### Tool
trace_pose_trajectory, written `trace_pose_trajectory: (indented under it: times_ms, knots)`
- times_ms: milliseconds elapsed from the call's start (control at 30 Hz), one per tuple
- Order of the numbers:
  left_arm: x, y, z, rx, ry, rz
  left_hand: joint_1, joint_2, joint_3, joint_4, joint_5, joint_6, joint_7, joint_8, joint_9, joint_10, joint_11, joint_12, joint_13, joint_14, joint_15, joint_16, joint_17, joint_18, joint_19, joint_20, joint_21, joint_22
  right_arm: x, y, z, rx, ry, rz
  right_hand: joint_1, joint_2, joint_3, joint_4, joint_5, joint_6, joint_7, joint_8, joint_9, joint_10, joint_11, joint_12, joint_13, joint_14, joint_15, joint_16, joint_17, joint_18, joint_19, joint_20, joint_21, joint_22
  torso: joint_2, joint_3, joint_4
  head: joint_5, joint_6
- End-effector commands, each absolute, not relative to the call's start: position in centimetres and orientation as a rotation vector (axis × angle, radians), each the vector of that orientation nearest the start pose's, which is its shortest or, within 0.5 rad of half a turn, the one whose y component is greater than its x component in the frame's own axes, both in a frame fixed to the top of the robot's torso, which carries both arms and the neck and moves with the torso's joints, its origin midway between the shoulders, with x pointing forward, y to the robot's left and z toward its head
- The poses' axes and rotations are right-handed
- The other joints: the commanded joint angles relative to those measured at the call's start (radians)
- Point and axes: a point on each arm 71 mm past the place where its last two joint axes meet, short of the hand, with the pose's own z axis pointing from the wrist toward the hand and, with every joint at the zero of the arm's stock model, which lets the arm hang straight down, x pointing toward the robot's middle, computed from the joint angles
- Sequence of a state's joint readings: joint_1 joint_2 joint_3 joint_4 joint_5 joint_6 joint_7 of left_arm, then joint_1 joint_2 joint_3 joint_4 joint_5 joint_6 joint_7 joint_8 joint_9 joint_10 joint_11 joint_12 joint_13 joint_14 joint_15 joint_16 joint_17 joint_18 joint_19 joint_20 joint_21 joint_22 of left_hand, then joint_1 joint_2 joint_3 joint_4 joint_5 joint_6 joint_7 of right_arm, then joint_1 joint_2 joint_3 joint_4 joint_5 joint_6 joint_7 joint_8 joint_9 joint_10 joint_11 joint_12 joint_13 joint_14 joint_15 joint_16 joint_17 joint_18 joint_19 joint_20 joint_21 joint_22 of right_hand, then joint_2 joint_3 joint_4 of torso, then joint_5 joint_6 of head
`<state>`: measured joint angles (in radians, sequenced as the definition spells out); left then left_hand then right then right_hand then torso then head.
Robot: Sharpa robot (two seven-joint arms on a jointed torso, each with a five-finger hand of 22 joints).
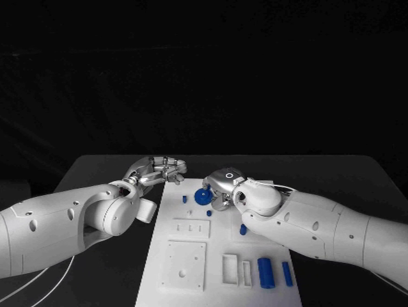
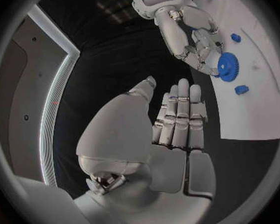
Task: Assemble the parts on the task board
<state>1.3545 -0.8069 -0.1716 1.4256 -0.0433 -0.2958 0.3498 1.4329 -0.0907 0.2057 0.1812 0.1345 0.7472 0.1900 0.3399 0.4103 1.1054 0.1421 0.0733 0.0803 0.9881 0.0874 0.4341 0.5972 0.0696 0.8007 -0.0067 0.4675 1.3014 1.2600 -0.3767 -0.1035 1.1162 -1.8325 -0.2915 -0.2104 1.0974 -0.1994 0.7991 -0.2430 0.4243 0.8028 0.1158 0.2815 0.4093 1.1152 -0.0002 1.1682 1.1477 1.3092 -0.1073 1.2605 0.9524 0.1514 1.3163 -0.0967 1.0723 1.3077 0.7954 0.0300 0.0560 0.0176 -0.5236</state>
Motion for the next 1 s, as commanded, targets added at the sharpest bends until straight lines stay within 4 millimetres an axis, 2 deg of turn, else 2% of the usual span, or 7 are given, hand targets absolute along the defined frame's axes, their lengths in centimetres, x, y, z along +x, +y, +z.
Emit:
trace_pose_trajectory:
  times_ms: [33,67,233,400,667,867,1000]
  knots:
    - [51.8,22.0,-15.5,-0.975,1.473,-1.446,0.01,-0.001,-0.002,0.003,-0.003,0.001,0.004,-0.005,-0.001,-0.001,0.004,-0.005,-0.001,0.005,0.003,-0.006,0.001,0.01,-0.004,-0.003,-0.005,-0.001,53.9,-6.8,-19.0,-0.535,1.534,0.425,-0.008,0.017,0.005,-0.003,-0.009,0.009,0.002,0.006,0.002,0.001,0.006,-0.004,0.0,0.001,0.004,-0.004,0.002,0.11,-0.003,0.002,-0.003,0.013,0.0,0.0003,0.0,0.001,0.001]
    - [51.8,22.1,-15.5,-0.976,1.472,-1.444,0.01,-0.001,-0.002,0.003,-0.003,0.001,0.004,-0.005,-0.001,-0.001,0.004,-0.005,-0.001,0.005,0.003,-0.006,0.002,0.01,-0.004,-0.003,-0.005,-0.001,53.8,-6.9,-19.0,-0.53,1.529,0.432,-0.011,0.016,0.006,-0.006,-0.022,0.011,0.002,0.007,0.003,0.001,0.006,-0.004,0.001,0.001,0.004,-0.004,0.002,0.11,-0.002,0.001,-0.003,0.013,0.0,0.0004,0.0003,0.001,0.001]
    - [51.8,22.3,-15.5,-0.977,1.469,-1.441,0.01,-0.001,-0.002,0.003,-0.003,0.0,0.004,-0.005,-0.002,-0.002,0.004,-0.005,-0.002,0.005,0.003,-0.006,0.002,0.01,-0.004,-0.003,-0.005,-0.001,53.5,-7.5,-18.2,-0.484,1.464,0.489,-0.016,0.011,0.006,-0.007,-0.026,0.011,0.003,0.008,0.003,0.002,0.007,-0.004,0.001,0.001,0.005,-0.005,0.003,0.11,-0.001,0.001,-0.003,0.013,0.0,0.0002,-0.0006,0.001,0.002]
    - [51.9,22.7,-15.5,-0.98,1.463,-1.432,0.01,-0.001,-0.002,0.004,-0.003,0.0,0.004,-0.005,-0.002,-0.002,0.004,-0.005,-0.002,0.005,0.003,-0.006,0.002,0.01,-0.004,-0.003,-0.005,-0.001,53.6,-9.0,-17.0,-0.383,1.39,0.56,-0.023,-0.003,0.006,0.001,-0.065,0.015,0.005,0.012,0.005,0.004,0.008,-0.004,0.002,0.003,0.006,-0.006,0.005,0.11,0.002,-0.001,-0.003,0.011,-0.002,0.001,-0.0028,-0.001,0.006]
    - [52.0,23.3,-15.5,-0.983,1.451,-1.42,0.012,-0.001,-0.002,0.004,-0.003,0.0,0.003,-0.005,-0.002,-0.002,0.003,-0.005,-0.002,0.005,0.003,-0.007,0.003,0.011,-0.004,-0.003,-0.005,-0.001,53.7,-12.7,-14.9,-0.226,1.407,0.678,-0.039,-0.018,-0.013,0.016,-0.099,0.019,0.014,0.016,0.007,0.004,0.016,-0.004,0.002,0.004,0.013,-0.007,0.006,0.11,0.006,-0.004,-0.004,0.01,-0.003,0.0032,-0.0052,-0.002,0.014]
    - [52.2,23.7,-15.5,-0.985,1.446,-1.412,0.014,0.0,-0.003,0.005,-0.003,0.003,0.002,-0.003,-0.002,0.002,0.002,-0.003,-0.001,0.005,0.003,-0.009,0.004,0.01,-0.005,-0.003,-0.005,-0.001,53.6,-16.3,-14.1,-0.137,1.474,0.722,-0.049,-0.011,-0.049,0.017,-0.125,0.024,0.025,0.019,0.008,0.0,0.026,-0.002,0.006,0.003,0.023,-0.007,0.009,0.11,0.004,-0.009,-0.005,0.01,-0.009,0.0102,-0.0117,0.001,0.016]
    - [52.3,24.0,-15.5,-0.987,1.444,-1.407,0.015,0.0,-0.003,0.006,-0.003,0.005,0.002,-0.003,-0.002,0.004,0.001,-0.002,0.0,0.006,0.003,-0.009,0.005,0.01,-0.005,-0.003,-0.005,-0.001,53.7,-18.9,-14.0,-0.113,1.507,0.722,-0.052,-0.004,-0.074,0.009,-0.131,0.03,0.031,0.022,0.009,-0.005,0.033,-0.001,0.007,0.001,0.029,-0.007,0.011,0.11,0.0,-0.012,-0.006,0.012,-0.014,0.0181,-0.0185,0.0,0.014]
